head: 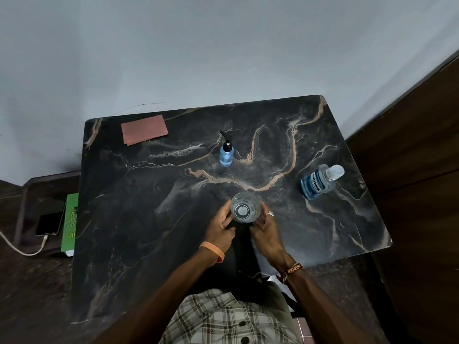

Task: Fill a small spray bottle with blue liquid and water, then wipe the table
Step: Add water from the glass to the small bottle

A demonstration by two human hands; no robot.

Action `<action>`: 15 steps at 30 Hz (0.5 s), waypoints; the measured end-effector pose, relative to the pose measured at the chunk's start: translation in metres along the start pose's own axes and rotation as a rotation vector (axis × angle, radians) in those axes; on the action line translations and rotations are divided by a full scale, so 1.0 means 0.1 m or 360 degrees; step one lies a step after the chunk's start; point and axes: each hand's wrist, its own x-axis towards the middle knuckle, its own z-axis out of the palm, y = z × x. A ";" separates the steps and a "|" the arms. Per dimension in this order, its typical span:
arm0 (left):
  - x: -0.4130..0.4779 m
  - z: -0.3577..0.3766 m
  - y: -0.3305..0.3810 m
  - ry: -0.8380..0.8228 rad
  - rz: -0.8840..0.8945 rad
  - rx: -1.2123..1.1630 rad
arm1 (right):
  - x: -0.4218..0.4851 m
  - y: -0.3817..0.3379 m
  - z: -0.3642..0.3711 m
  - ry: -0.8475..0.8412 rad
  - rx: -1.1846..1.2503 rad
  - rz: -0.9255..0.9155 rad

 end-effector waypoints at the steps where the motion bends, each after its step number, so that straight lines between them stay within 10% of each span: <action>1: 0.00 0.00 -0.02 -0.0002 0.0005 0.0013 | 0.00 0.01 0.00 -0.0007 0.0008 -0.0010; 15: 0.23 -0.25 0.12 0.0381 0.0115 -0.0020 | 0.14 -0.01 -0.30 0.0153 0.0086 0.0070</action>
